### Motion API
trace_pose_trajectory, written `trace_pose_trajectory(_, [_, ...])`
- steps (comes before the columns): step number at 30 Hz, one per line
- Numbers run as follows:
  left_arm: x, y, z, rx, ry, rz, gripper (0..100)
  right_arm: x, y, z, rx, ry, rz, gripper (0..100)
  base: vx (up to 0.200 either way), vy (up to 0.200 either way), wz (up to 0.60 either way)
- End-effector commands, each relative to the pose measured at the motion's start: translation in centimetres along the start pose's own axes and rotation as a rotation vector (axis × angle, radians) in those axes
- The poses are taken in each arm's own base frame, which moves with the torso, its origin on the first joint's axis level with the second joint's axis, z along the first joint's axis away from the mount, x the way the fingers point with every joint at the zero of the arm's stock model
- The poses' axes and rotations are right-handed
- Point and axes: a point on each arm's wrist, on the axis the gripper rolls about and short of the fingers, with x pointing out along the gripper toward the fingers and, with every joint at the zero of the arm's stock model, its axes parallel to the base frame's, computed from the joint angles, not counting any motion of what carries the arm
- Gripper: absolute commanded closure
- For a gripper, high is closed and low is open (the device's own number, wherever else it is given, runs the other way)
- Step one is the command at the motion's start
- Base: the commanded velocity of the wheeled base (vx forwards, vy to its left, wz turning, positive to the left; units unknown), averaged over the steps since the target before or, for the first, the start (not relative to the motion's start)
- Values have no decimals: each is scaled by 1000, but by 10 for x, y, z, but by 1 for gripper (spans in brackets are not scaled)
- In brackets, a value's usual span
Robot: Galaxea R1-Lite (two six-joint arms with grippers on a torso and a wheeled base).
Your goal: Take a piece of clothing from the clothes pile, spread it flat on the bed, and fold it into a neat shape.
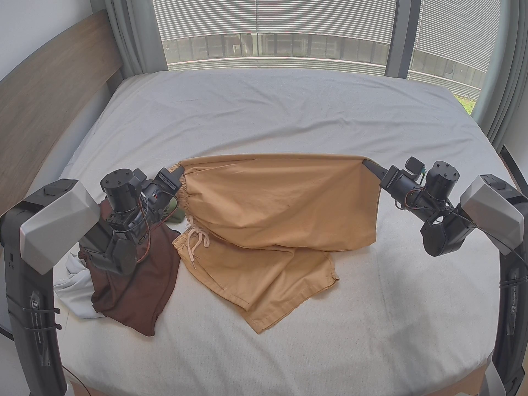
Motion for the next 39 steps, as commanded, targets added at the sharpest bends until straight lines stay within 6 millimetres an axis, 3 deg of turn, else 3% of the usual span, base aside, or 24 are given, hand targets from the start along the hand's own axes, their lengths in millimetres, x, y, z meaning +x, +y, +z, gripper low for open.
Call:
trace_pose_trajectory(1, [13, 7, -7, -3, 8, 3, 100, 5, -13, -4, -1, -6, -5, 100, 0, 0, 0])
trace_pose_trajectory(21, [36, 9, -3, -1, -2, -5, 100, 19, -35, 0, -19, -33, -5, 100, 0, 0, 0])
trace_pose_trajectory(22, [36, 9, -3, -2, 1, -2, 100, 20, -36, -1, -19, -33, -5, 0, 0, 0, 0])
trace_pose_trajectory(24, [39, 9, -3, -4, 6, 4, 100, 22, -37, 0, -20, -35, -4, 0, 0, 0, 0])
trace_pose_trajectory(25, [40, 9, -2, -4, 6, 4, 0, 23, -38, 0, -23, -39, -2, 0, 0, 0, 0])
trace_pose_trajectory(34, [51, 2, 3, -10, 19, 13, 0, 19, -46, -8, -19, -31, -23, 0, 0, 0, 0])
trace_pose_trajectory(39, [49, 10, 0, -17, 51, 120, 0, 1, -31, -11, 7, 6, -46, 0, 0, 0, 0])
